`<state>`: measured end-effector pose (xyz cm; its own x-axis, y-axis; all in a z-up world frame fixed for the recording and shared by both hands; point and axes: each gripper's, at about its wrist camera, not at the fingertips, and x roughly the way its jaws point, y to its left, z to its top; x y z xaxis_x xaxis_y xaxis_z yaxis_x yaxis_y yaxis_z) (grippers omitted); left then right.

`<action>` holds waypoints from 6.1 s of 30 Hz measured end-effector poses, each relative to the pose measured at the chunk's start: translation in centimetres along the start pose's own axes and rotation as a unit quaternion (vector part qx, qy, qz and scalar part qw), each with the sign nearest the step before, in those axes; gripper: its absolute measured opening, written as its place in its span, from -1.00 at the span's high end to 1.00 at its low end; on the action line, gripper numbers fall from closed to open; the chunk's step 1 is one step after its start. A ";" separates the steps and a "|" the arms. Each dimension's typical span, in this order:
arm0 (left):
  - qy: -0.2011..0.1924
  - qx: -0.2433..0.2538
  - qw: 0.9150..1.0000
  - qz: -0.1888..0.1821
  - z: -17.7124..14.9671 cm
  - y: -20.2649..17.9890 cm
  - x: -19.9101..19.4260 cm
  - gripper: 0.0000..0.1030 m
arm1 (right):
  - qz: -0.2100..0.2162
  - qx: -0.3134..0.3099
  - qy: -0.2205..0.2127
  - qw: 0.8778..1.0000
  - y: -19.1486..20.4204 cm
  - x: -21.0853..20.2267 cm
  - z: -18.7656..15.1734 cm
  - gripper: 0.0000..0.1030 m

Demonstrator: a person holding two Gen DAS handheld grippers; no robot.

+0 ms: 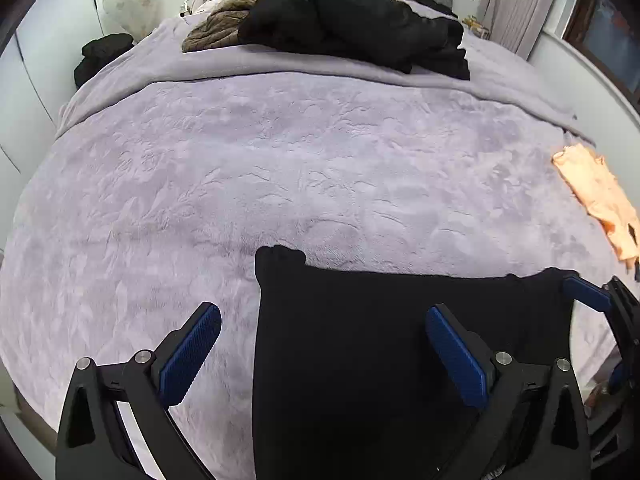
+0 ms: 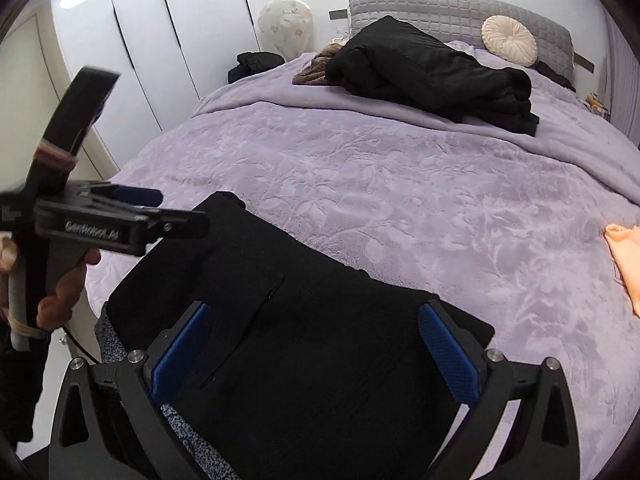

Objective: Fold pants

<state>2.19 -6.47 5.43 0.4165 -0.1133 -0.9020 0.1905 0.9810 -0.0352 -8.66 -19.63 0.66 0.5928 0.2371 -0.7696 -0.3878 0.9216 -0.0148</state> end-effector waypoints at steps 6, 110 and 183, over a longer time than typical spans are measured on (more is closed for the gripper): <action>0.079 -0.082 0.992 -0.049 0.1 3.3 5.4 -1.00 | -0.043 0.032 0.048 0.997 -2.8 3.3 -0.6 -1.00; 0.007 0.008 0.998 -0.062 -11.1 0.5 -2.0 -1.00 | 0.112 -0.062 0.031 0.991 4.6 -4.2 -9.2 -0.99; -0.050 0.034 0.998 -0.006 -10.7 1.0 -6.1 -1.00 | 0.105 -0.262 0.119 0.952 1.1 1.1 -3.5 -0.99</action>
<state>-9.66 -3.15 6.32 0.5002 -0.1435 -0.8540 0.2545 0.9670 -0.0134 -10.94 -19.39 -2.50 0.3112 0.2660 -0.9123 -0.8164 0.5662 -0.1134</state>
